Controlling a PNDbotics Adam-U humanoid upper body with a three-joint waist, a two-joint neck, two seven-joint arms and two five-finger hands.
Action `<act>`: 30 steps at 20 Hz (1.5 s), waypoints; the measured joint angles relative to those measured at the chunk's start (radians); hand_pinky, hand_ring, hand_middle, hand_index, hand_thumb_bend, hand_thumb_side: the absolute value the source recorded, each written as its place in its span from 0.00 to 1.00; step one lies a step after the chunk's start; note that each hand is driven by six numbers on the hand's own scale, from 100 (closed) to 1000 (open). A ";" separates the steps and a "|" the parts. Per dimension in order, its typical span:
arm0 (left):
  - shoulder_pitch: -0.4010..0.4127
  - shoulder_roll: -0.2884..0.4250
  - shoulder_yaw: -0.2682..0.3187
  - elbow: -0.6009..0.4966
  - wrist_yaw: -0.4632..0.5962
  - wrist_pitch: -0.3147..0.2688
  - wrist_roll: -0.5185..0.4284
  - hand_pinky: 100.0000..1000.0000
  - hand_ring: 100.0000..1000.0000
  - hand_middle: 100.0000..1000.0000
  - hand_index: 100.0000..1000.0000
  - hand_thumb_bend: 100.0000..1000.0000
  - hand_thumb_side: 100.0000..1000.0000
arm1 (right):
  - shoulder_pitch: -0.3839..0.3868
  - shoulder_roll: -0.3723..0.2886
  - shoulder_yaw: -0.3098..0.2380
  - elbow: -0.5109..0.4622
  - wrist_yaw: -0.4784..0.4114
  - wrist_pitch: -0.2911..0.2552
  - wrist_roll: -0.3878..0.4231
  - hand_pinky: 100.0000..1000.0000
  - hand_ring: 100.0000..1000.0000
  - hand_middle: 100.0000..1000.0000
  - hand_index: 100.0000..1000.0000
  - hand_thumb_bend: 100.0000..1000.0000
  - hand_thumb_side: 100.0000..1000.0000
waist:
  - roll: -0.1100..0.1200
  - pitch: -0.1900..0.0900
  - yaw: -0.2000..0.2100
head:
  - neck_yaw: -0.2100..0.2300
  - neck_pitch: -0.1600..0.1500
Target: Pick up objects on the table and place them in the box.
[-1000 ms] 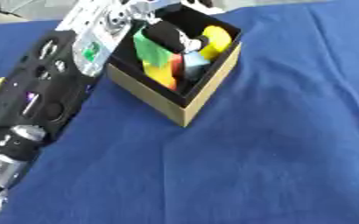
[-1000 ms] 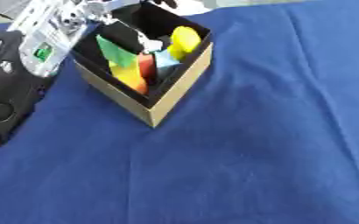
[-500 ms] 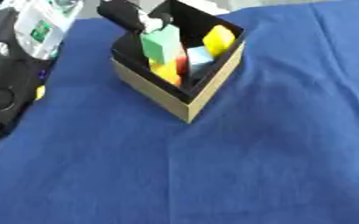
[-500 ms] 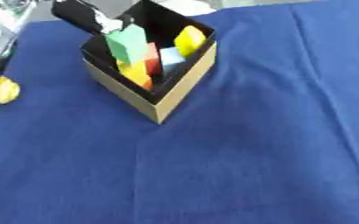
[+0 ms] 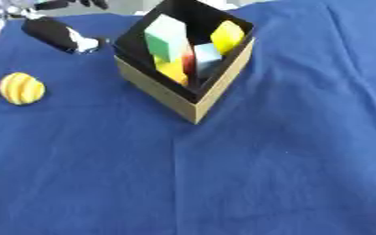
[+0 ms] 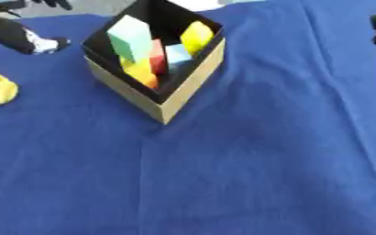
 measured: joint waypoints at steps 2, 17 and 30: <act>0.047 0.045 0.006 -0.033 0.012 0.016 -0.002 0.89 0.86 0.83 0.87 0.24 0.46 | 0.000 0.000 -0.001 0.000 0.002 0.000 -0.003 0.82 0.83 0.70 0.80 0.00 0.73 | -0.003 0.001 -0.002 | 0.000 0.000; 0.370 0.332 0.088 -0.219 0.046 0.006 -0.056 0.91 0.89 0.86 0.89 0.32 0.27 | -0.033 0.000 0.005 0.000 0.001 -0.008 0.006 0.82 0.83 0.70 0.80 0.00 0.73 | -0.009 0.042 -0.036 | 0.054 -0.026; 0.355 0.320 0.157 -0.121 0.023 0.036 0.025 0.89 0.87 0.84 0.90 0.27 0.11 | -0.034 0.005 0.005 0.000 0.001 -0.008 0.006 0.83 0.83 0.70 0.80 0.00 0.73 | -0.027 0.064 -0.046 | 0.077 -0.048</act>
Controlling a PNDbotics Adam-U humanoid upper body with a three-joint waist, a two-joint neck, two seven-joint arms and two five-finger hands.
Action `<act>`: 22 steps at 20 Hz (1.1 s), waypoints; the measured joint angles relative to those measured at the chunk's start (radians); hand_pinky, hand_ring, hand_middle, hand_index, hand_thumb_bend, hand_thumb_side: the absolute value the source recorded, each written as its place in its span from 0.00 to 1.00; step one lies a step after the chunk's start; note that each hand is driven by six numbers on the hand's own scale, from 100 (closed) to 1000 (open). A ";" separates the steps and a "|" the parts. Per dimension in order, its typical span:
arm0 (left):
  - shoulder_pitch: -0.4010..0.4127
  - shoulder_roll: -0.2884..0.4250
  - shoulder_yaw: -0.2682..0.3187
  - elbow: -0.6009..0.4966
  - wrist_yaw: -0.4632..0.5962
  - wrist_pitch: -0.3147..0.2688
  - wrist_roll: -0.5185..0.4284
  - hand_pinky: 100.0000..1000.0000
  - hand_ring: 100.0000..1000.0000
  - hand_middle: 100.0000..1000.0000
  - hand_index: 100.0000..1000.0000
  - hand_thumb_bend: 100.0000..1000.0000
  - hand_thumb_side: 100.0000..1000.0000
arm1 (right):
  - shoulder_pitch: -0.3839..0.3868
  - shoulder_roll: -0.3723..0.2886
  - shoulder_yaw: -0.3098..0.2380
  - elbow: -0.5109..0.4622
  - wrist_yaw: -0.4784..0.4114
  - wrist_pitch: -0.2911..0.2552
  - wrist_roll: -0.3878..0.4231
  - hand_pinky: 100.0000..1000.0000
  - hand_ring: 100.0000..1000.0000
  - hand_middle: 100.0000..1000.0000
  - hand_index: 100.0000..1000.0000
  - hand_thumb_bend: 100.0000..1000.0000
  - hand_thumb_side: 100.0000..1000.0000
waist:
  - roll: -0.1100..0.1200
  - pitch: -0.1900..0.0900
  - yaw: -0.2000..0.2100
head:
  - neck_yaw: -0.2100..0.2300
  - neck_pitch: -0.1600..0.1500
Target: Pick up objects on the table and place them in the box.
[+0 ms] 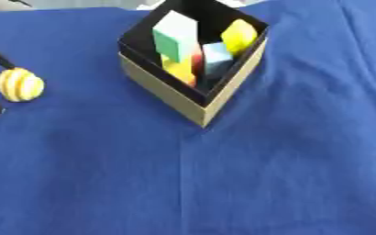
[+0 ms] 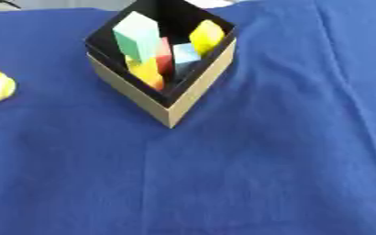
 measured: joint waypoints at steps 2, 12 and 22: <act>-0.015 -0.004 0.007 0.013 -0.001 0.007 0.020 0.89 0.88 0.86 0.90 0.27 0.09 | 0.002 0.004 0.000 0.000 0.000 -0.001 -0.001 0.83 0.83 0.70 0.80 0.00 0.74 | 0.000 0.002 0.000 | 0.001 -0.005; -0.108 -0.075 0.001 0.163 -0.085 -0.013 0.021 0.90 0.88 0.86 0.90 0.29 0.07 | -0.004 0.006 0.000 0.000 0.000 -0.002 0.000 0.83 0.83 0.70 0.80 0.00 0.74 | -0.012 0.021 -0.012 | 0.014 -0.024; -0.135 -0.106 0.000 0.239 -0.130 -0.042 -0.008 0.89 0.87 0.85 0.88 0.26 0.04 | -0.006 0.010 0.000 0.000 -0.003 -0.008 -0.004 0.82 0.82 0.69 0.80 0.00 0.74 | -0.017 0.039 -0.018 | 0.019 -0.033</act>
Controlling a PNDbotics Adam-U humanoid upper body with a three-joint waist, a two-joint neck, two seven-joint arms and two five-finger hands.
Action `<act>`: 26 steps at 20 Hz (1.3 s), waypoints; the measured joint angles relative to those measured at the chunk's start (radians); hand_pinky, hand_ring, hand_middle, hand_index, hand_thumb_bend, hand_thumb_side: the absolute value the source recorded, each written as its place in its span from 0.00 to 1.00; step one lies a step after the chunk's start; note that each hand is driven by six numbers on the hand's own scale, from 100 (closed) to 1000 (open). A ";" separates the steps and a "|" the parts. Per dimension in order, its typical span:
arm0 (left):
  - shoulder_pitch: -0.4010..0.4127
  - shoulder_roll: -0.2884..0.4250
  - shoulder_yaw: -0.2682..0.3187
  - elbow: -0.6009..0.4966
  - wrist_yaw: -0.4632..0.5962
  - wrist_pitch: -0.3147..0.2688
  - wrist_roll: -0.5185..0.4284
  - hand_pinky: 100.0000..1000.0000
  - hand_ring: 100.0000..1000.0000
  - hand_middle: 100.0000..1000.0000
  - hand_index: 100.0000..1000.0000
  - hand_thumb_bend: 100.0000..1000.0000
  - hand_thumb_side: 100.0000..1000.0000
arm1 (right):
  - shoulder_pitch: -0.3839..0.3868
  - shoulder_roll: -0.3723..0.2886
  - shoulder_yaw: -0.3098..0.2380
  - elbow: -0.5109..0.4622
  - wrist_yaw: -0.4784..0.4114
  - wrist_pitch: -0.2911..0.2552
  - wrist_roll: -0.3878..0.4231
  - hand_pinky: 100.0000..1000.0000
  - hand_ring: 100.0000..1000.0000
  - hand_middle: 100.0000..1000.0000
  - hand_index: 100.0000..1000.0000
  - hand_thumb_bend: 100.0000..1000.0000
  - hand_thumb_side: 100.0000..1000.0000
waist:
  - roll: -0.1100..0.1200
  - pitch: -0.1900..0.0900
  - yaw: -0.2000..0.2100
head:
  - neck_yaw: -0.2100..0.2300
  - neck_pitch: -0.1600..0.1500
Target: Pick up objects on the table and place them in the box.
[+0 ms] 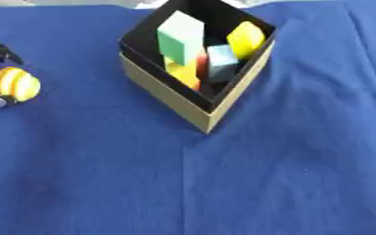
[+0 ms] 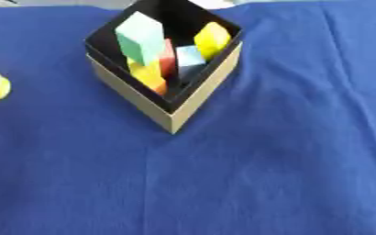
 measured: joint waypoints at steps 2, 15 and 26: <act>-0.009 -0.005 -0.002 0.015 -0.017 0.002 -0.002 0.88 0.86 0.82 0.85 0.22 0.03 | 0.000 0.004 0.000 0.000 -0.001 -0.001 -0.001 0.82 0.82 0.69 0.80 0.00 0.74 | -0.001 0.010 -0.003 | 0.003 -0.004; -0.027 -0.033 -0.006 0.010 -0.077 -0.021 0.034 0.84 0.79 0.74 0.73 0.00 0.00 | 0.000 0.012 0.000 0.000 -0.009 -0.001 -0.005 0.82 0.82 0.69 0.80 0.00 0.74 | -0.001 0.010 0.003 | -0.001 -0.007; -0.157 -0.034 -0.044 -0.159 0.050 -0.028 -0.061 0.84 0.79 0.73 0.74 0.00 0.02 | 0.009 0.011 -0.001 0.000 -0.009 -0.001 -0.005 0.82 0.82 0.69 0.80 0.00 0.73 | 0.031 -0.027 0.011 | -0.023 0.003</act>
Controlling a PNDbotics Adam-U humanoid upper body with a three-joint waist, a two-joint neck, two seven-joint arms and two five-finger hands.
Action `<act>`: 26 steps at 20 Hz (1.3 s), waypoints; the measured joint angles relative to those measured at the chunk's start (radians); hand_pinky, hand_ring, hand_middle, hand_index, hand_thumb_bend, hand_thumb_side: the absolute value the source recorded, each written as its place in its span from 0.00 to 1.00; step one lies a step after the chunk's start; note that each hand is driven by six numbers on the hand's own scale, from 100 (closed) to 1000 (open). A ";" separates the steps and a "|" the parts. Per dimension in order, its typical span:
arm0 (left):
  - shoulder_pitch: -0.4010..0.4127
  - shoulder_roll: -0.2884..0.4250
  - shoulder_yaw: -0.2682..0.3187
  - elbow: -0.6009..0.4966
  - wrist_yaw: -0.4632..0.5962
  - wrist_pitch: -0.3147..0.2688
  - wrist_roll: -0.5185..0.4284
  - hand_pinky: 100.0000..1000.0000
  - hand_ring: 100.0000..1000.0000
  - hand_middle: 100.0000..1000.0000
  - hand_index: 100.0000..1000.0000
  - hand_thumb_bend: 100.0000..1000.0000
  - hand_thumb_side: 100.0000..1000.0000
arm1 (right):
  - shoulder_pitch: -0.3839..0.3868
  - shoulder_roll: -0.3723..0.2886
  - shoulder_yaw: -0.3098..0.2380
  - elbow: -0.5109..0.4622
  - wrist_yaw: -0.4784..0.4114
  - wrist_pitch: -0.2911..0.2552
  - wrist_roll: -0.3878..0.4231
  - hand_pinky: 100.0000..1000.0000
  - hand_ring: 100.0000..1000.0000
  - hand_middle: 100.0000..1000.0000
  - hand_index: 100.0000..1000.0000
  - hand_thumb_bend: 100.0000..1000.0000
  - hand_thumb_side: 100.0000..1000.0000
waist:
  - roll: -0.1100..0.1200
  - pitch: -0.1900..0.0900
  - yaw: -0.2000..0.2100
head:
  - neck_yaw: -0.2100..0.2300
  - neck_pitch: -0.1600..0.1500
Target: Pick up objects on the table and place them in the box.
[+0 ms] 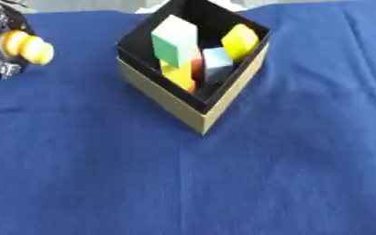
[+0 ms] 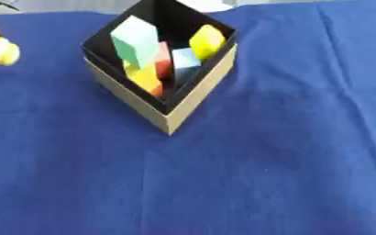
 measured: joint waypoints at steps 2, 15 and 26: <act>-0.028 -0.010 -0.020 -0.018 0.028 -0.005 -0.025 0.84 0.79 0.73 0.74 0.00 0.04 | 0.000 -0.002 0.000 0.000 0.000 0.000 0.000 0.82 0.82 0.69 0.80 0.00 0.73 | 0.007 -0.005 0.000 | -0.004 0.000; -0.258 -0.209 -0.109 0.033 0.038 -0.034 -0.115 0.84 0.78 0.72 0.74 0.00 0.05 | -0.027 -0.008 0.007 0.000 -0.013 0.002 0.019 0.82 0.82 0.69 0.80 0.00 0.73 | 0.026 -0.017 -0.055 | 0.025 -0.003; -0.334 -0.311 -0.062 0.151 -0.064 -0.049 -0.037 0.84 0.79 0.72 0.75 0.00 0.07 | -0.063 -0.008 0.026 0.000 -0.036 0.002 0.054 0.82 0.82 0.69 0.79 0.00 0.74 | 0.026 -0.006 -0.118 | 0.076 -0.035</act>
